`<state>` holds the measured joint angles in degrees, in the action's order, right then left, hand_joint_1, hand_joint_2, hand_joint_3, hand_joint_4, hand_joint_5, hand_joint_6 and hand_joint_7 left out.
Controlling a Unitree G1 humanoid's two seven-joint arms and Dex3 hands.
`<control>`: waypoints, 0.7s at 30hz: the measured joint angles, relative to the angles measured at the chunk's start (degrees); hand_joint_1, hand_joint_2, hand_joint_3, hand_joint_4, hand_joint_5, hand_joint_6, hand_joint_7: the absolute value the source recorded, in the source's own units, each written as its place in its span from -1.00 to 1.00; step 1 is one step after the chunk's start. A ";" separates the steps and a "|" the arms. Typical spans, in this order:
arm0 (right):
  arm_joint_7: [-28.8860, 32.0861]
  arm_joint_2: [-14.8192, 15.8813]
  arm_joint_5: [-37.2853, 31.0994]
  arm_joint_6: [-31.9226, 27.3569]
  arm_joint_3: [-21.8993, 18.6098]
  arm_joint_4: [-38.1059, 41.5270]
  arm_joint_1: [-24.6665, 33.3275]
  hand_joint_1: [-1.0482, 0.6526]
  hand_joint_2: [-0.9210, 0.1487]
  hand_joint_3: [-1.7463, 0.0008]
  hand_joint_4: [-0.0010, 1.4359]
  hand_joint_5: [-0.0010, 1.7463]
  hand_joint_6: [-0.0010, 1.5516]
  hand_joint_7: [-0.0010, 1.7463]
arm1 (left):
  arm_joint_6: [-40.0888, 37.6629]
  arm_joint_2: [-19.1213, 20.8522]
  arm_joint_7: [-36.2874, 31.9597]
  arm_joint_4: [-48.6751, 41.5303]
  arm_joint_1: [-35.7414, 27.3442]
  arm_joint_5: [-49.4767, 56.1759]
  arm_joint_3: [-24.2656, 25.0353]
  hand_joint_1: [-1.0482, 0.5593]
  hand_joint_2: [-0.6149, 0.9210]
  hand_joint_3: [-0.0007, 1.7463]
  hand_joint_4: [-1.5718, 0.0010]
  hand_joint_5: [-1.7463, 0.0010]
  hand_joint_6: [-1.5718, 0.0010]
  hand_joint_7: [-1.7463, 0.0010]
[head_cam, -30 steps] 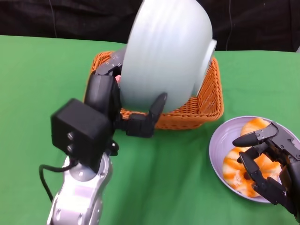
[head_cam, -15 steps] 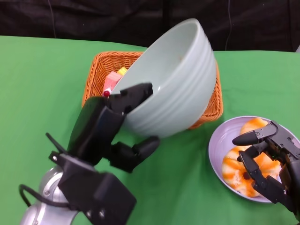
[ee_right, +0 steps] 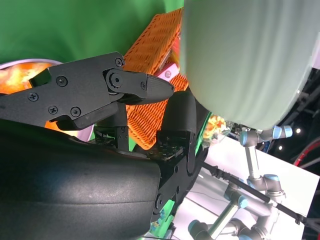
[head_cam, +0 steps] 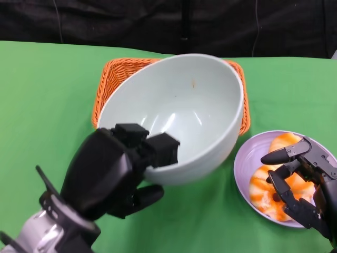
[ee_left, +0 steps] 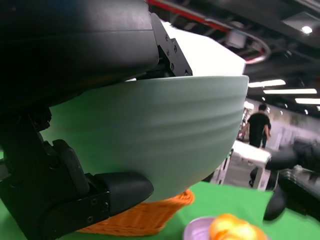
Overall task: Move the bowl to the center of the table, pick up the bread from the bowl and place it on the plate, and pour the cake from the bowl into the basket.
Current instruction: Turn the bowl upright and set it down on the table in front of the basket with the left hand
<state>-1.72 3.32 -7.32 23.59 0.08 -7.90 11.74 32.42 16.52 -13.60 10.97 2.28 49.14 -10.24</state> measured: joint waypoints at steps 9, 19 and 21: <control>0.00 0.00 -0.03 0.03 0.03 0.09 -0.23 0.05 -0.91 0.41 -0.45 0.80 -0.51 0.45 | 1.97 4.34 -12.72 -0.65 -4.79 11.69 -0.82 0.04 0.01 0.73 -0.37 -1.00 -0.05 -1.00; 0.00 0.13 -0.06 0.10 -0.07 1.10 -0.67 0.04 -0.92 0.42 -0.43 0.79 -0.50 0.44 | 0.97 10.67 -20.76 -4.63 -6.78 20.20 -3.49 -0.03 0.05 0.59 -0.33 -1.00 -0.11 -0.82; -0.02 0.14 -0.04 0.11 -0.03 1.24 -0.89 0.04 -0.93 0.42 -0.43 0.80 -0.50 0.44 | 0.84 11.11 -21.54 -6.10 -7.06 20.19 -4.25 -0.03 0.06 0.58 -0.32 -1.00 -0.12 -0.79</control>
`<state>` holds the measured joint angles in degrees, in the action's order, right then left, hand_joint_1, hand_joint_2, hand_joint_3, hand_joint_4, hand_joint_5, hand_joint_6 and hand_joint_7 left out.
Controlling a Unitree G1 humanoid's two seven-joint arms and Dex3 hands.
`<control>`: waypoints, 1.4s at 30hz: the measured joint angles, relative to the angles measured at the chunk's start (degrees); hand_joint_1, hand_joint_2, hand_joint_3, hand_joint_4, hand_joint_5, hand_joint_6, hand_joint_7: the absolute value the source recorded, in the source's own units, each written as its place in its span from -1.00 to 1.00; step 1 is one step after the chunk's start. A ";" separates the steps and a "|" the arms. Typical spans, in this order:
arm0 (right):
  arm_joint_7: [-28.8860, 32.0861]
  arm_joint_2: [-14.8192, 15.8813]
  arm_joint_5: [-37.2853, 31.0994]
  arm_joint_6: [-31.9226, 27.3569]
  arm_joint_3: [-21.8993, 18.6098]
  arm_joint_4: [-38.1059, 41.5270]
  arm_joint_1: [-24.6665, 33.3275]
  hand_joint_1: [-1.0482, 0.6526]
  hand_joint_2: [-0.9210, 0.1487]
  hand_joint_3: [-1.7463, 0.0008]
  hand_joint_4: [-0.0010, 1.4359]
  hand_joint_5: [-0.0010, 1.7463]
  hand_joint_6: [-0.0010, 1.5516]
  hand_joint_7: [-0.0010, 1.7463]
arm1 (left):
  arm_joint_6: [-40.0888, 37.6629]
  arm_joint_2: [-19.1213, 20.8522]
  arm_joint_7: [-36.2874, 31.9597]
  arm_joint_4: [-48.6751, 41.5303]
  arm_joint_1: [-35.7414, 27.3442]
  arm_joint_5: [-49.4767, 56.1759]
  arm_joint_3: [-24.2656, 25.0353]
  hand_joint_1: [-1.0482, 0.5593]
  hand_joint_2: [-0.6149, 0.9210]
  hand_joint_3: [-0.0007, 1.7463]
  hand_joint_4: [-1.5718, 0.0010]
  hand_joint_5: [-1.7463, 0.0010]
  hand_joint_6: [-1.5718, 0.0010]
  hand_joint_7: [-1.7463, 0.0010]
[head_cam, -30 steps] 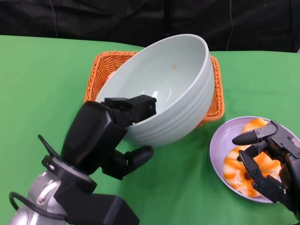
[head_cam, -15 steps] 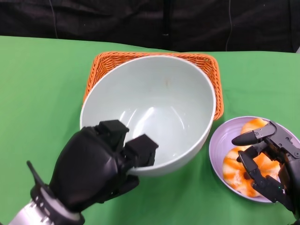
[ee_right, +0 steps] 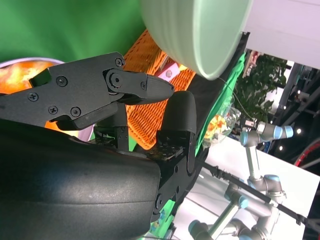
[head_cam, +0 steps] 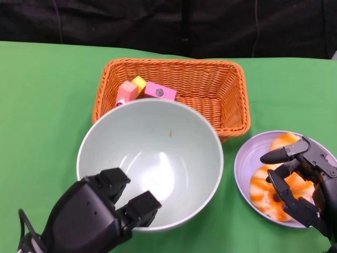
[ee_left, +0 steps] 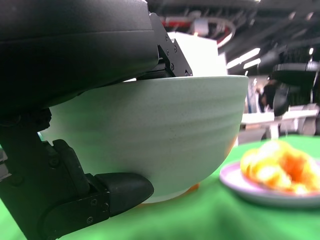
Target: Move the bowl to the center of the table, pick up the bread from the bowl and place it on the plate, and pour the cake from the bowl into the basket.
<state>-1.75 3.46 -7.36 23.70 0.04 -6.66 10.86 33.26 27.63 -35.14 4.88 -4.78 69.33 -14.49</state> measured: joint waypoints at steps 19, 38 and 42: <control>0.02 0.28 -0.55 0.03 0.07 0.22 -0.48 0.06 -0.93 0.44 -0.43 0.80 -0.48 0.43 | -11.45 1.89 11.32 -1.44 -0.76 1.94 -8.05 -0.12 0.84 -0.83 -0.12 -0.57 -0.22 0.15; -3.16 0.92 2.78 0.36 0.36 -0.12 -0.41 0.00 -0.91 0.40 -0.55 0.81 -0.57 0.45 | -21.94 0.24 41.35 19.37 -7.81 -7.76 -7.14 -0.61 1.00 -0.85 0.42 0.95 0.44 1.00; -5.50 1.29 5.20 1.86 1.15 -1.60 0.38 -0.04 -0.84 0.36 -0.62 0.86 -0.61 0.51 | -21.16 -0.94 39.88 21.54 -9.85 -11.70 -4.93 -0.68 1.00 -0.86 0.45 0.97 0.49 1.00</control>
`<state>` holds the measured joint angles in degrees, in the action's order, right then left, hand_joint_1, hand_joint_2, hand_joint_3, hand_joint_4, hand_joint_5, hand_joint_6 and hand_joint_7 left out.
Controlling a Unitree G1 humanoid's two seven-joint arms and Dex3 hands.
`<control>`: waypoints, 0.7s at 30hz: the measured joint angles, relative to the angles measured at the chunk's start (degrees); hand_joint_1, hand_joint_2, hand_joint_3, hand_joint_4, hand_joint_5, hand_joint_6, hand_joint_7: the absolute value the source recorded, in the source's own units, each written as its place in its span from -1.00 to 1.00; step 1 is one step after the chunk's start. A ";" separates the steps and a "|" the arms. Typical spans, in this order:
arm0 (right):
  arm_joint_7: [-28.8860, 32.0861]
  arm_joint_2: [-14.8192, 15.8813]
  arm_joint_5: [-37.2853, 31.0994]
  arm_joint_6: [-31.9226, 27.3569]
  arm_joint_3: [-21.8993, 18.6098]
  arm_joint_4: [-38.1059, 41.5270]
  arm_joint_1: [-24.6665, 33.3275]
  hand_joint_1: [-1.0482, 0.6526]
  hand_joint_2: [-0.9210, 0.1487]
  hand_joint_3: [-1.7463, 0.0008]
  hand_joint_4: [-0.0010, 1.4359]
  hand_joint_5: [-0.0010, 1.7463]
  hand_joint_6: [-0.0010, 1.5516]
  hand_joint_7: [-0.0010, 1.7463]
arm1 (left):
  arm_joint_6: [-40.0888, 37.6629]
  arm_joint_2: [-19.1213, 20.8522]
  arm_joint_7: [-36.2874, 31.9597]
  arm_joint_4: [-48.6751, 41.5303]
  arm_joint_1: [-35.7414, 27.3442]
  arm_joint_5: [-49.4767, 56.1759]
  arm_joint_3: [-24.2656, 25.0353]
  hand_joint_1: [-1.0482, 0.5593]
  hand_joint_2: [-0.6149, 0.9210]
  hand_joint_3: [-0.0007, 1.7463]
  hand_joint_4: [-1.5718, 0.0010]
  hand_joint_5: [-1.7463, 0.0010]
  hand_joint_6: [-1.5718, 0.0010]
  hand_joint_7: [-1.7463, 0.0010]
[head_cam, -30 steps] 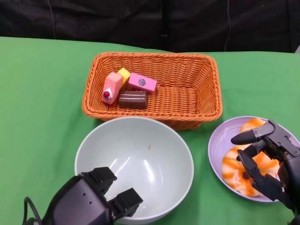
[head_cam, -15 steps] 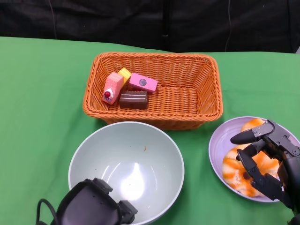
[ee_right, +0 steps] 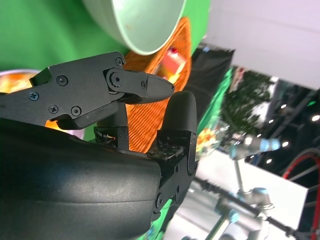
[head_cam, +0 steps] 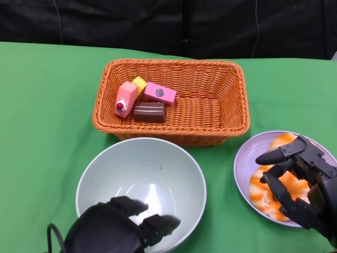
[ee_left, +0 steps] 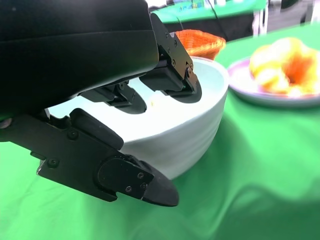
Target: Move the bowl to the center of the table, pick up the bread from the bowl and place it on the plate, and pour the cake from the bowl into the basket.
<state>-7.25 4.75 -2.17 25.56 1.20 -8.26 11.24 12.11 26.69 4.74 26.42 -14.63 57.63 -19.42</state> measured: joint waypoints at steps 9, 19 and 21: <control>-2.12 0.02 2.27 0.37 1.26 -1.96 1.22 -0.02 -0.61 0.07 -0.70 0.98 -0.72 0.65 | 1.22 -0.86 0.85 3.05 -3.03 -15.09 5.43 -0.74 1.00 -0.73 0.50 0.97 0.52 0.99; -5.13 0.10 4.34 3.20 2.53 -2.31 1.82 -0.02 -0.43 -0.18 -0.63 1.00 -0.71 0.80 | 12.00 -9.96 -4.77 2.13 -6.88 -39.87 9.96 -0.38 1.00 -0.58 0.38 0.23 0.17 0.76; -5.70 0.27 4.83 3.33 2.82 -2.61 1.98 -0.02 -0.40 -0.21 -0.62 1.00 -0.70 0.82 | 15.30 -13.22 -5.85 1.04 -7.65 -43.81 9.54 -0.25 1.00 -0.56 0.42 -0.05 0.25 0.51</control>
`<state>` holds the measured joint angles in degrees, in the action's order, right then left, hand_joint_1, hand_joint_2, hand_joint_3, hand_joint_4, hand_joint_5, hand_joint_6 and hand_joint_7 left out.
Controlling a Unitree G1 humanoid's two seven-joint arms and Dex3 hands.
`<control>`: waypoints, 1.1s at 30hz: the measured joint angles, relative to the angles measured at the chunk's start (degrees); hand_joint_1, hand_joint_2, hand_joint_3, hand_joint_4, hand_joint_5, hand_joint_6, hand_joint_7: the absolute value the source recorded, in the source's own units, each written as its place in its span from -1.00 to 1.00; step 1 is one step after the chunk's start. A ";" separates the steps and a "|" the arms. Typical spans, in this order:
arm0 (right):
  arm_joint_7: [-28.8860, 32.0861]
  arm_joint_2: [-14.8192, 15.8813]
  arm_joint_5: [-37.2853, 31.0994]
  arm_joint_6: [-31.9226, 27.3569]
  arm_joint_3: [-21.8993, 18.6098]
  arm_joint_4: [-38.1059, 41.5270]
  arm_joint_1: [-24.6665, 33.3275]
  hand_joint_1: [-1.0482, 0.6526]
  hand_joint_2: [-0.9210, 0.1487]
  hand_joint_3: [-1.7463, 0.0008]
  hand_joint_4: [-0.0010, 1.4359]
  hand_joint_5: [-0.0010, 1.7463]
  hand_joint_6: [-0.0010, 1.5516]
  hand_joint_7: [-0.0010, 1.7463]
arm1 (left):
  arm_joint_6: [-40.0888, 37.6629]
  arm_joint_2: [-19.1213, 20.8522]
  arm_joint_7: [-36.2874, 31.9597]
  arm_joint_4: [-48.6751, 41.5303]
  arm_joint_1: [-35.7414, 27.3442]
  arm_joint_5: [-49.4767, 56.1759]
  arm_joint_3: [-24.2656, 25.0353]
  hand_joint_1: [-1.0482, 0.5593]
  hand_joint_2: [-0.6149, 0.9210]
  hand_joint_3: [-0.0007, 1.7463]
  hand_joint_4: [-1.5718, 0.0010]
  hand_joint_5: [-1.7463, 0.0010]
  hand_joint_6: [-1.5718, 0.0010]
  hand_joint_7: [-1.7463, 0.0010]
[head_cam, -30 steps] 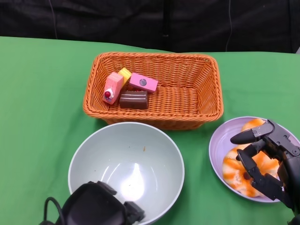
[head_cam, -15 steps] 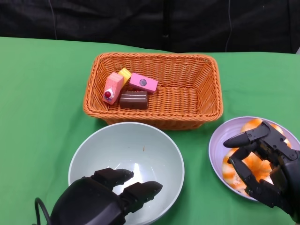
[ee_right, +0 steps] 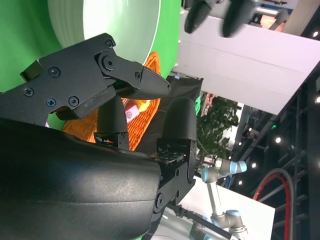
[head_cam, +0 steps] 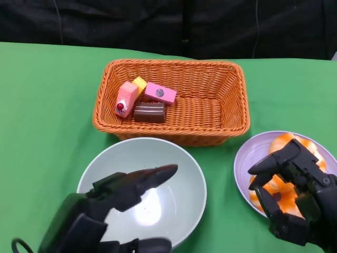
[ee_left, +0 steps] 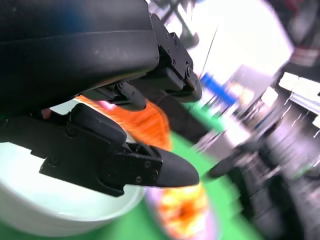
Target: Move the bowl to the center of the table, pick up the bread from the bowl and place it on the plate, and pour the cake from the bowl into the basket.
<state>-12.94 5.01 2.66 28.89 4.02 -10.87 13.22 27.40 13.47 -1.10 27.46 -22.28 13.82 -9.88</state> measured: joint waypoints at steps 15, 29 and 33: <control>-6.24 1.47 6.98 -3.62 2.90 -5.52 2.56 0.27 0.13 -0.87 -0.15 1.00 -0.42 0.92 | 5.34 -15.12 -1.89 -2.69 -5.78 -16.08 -1.19 0.27 0.46 0.44 0.09 -0.93 0.25 -0.76; -9.23 2.45 7.42 -1.06 2.90 -3.41 2.31 0.48 0.24 -1.00 0.49 1.00 0.16 0.98 | 8.57 -19.18 -1.97 -7.64 -8.34 -13.88 -1.39 0.39 0.26 0.80 -0.15 -1.00 0.06 -0.98; -9.23 2.38 7.02 -0.80 3.46 -2.57 1.82 0.47 0.25 -1.00 0.50 1.00 0.16 0.99 | 8.78 -19.14 -1.83 -8.46 -7.65 -14.39 -0.90 0.39 0.22 0.84 -0.20 -1.00 0.03 -0.97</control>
<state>-22.18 7.39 9.68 28.09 7.48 -13.44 15.04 36.18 -5.67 -2.93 19.00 -29.93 -0.57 -10.78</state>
